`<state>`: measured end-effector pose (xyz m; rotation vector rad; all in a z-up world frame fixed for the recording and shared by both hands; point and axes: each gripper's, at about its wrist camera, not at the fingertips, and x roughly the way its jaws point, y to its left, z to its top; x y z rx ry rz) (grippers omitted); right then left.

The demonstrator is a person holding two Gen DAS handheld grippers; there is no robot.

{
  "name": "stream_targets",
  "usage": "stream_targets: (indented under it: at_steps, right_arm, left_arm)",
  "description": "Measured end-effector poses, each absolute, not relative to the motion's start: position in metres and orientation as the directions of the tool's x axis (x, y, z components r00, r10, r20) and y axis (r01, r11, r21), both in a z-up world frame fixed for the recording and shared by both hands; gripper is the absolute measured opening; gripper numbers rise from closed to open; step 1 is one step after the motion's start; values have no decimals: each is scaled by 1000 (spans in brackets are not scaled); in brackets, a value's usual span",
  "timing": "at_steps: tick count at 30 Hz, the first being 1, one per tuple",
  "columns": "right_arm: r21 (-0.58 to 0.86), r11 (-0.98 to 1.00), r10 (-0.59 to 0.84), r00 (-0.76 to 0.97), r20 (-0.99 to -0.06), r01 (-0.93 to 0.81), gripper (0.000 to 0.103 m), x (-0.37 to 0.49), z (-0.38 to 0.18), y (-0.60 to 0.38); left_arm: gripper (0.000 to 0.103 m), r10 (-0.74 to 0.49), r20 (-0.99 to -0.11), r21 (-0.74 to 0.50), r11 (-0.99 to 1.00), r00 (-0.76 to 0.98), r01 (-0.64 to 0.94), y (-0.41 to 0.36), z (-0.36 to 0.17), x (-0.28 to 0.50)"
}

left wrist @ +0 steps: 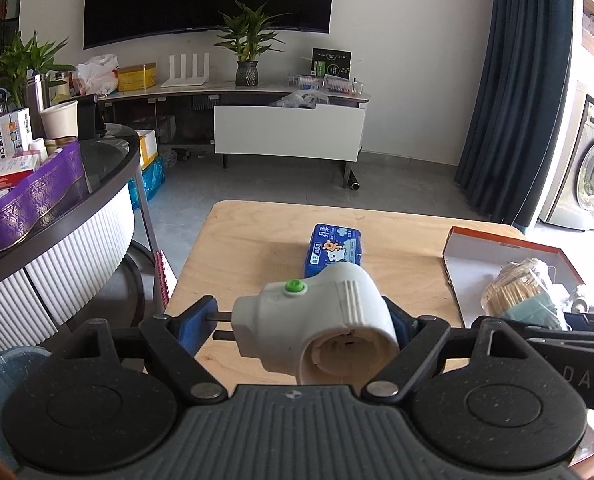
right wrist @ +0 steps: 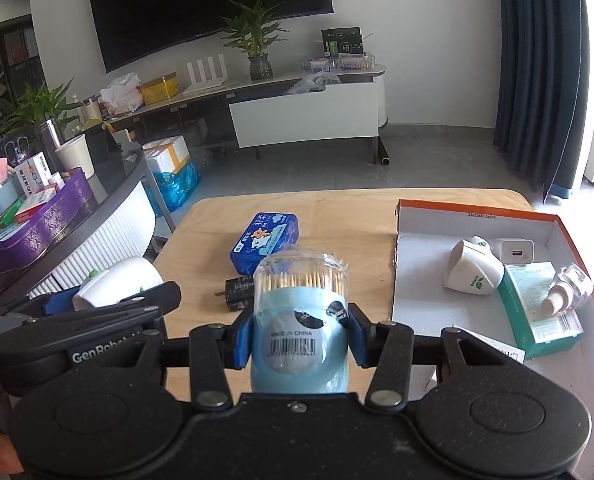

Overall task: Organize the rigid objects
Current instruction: 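Carry the toothpick container with the right gripper while the left gripper carries the socket adapter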

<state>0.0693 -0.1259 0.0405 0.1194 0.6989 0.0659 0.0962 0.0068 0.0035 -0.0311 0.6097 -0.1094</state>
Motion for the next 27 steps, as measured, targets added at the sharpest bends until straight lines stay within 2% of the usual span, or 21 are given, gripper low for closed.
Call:
stream_targets:
  at_steps: [27]
  right_arm:
    - [125, 992, 98, 786, -610, -27, 57, 20, 48, -140]
  left_arm:
    - [85, -127, -542, -66, 992, 831, 108, -3, 11, 65]
